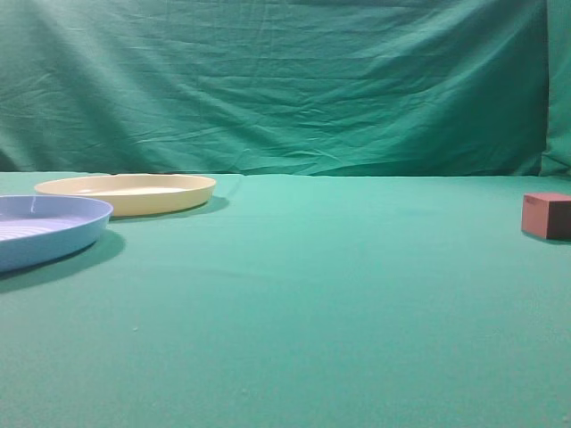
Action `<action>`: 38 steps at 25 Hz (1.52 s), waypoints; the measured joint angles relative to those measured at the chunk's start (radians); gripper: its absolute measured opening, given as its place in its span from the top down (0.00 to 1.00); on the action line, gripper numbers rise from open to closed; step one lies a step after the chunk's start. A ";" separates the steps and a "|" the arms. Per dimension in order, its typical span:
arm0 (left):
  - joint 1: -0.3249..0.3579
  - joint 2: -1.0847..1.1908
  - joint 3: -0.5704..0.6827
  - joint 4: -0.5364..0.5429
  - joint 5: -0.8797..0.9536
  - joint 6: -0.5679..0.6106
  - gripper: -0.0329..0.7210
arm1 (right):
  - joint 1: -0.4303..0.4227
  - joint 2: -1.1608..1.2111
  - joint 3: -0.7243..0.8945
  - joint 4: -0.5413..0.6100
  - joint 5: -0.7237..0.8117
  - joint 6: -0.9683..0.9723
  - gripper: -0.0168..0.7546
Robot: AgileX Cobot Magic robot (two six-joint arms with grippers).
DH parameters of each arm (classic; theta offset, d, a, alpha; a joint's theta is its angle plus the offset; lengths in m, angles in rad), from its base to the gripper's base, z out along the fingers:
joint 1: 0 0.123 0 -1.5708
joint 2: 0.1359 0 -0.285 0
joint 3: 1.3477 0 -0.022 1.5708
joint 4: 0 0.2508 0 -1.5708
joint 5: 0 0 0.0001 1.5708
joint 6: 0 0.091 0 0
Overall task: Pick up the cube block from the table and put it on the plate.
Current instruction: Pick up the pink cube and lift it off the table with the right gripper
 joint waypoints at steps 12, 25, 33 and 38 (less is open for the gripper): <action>0.000 0.000 0.000 0.000 0.000 0.000 0.96 | 0.115 0.348 -0.097 0.008 -0.117 -0.079 0.14; 0.000 0.000 0.000 0.000 0.000 0.000 0.96 | 0.115 0.509 -0.123 0.029 -0.229 -0.050 0.56; 0.000 0.000 0.000 0.000 0.000 0.000 0.96 | 0.170 0.509 -0.322 0.076 -0.119 -0.050 0.68; 0.000 0.000 0.000 0.000 0.000 0.000 0.96 | 0.345 0.575 -0.550 0.127 -0.152 -0.050 0.68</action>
